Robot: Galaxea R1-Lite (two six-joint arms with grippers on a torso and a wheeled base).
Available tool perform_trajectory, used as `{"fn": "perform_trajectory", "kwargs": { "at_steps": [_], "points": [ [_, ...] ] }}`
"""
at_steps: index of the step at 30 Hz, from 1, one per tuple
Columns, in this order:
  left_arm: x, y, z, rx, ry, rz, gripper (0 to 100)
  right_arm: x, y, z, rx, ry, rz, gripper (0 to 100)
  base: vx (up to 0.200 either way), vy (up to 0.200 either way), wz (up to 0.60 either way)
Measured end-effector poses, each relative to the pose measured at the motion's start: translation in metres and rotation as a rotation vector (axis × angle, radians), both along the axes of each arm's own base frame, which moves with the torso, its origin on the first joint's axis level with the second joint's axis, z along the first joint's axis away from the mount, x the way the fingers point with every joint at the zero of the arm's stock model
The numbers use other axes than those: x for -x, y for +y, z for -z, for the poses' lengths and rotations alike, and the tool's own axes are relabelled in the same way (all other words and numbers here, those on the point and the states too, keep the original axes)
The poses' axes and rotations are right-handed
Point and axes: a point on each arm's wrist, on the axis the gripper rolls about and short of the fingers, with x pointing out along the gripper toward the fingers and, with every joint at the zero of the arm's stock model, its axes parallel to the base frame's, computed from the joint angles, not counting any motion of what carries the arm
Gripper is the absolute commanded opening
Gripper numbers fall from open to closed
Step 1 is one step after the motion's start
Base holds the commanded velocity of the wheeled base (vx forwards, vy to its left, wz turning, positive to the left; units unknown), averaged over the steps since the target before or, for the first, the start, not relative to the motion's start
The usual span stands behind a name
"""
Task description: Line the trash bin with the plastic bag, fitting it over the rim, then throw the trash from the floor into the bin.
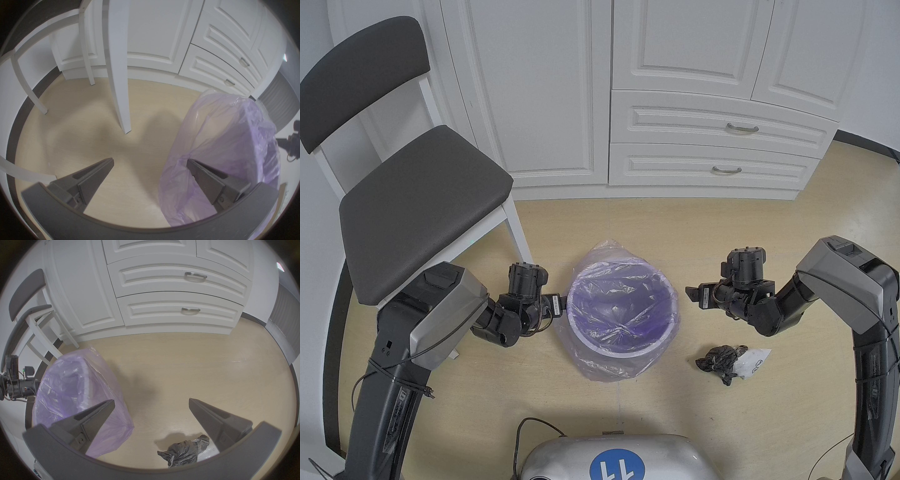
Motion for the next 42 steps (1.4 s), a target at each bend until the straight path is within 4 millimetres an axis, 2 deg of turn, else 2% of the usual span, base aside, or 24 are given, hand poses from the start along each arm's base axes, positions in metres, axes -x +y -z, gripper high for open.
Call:
{"fn": "perform_trajectory", "kwargs": {
  "at_steps": [8, 17, 29, 37, 42],
  "points": [
    [-0.009, -0.003, 0.0, 0.077, -0.026, -0.041, 100, -0.007, 0.0, 0.01, -0.021, 0.008, 0.014, 100, 0.0, 0.0, 0.0],
    [-0.012, -0.004, 0.004, 0.077, -0.029, -0.05, 100, -0.009, 0.001, 0.015, -0.023, 0.013, 0.016, 100, 0.0, 0.0, 0.0],
    [-0.003, 0.0, 0.016, 0.023, 0.062, -0.061, 100, -0.008, 0.01, 0.046, -0.018, 0.114, 0.003, 100, 0.0, 0.0, 0.0],
    [-0.003, 0.006, 0.001, 0.044, 0.039, -0.091, 100, -0.012, 0.019, 0.064, -0.065, 0.215, 0.036, 100, 0.0, 0.0, 0.0],
    [0.01, 0.014, -0.01, 0.009, 0.063, -0.083, 100, -0.014, 0.015, 0.064, -0.068, 0.234, 0.051, 100, 0.0, 0.0, 0.0]
  ]
}}
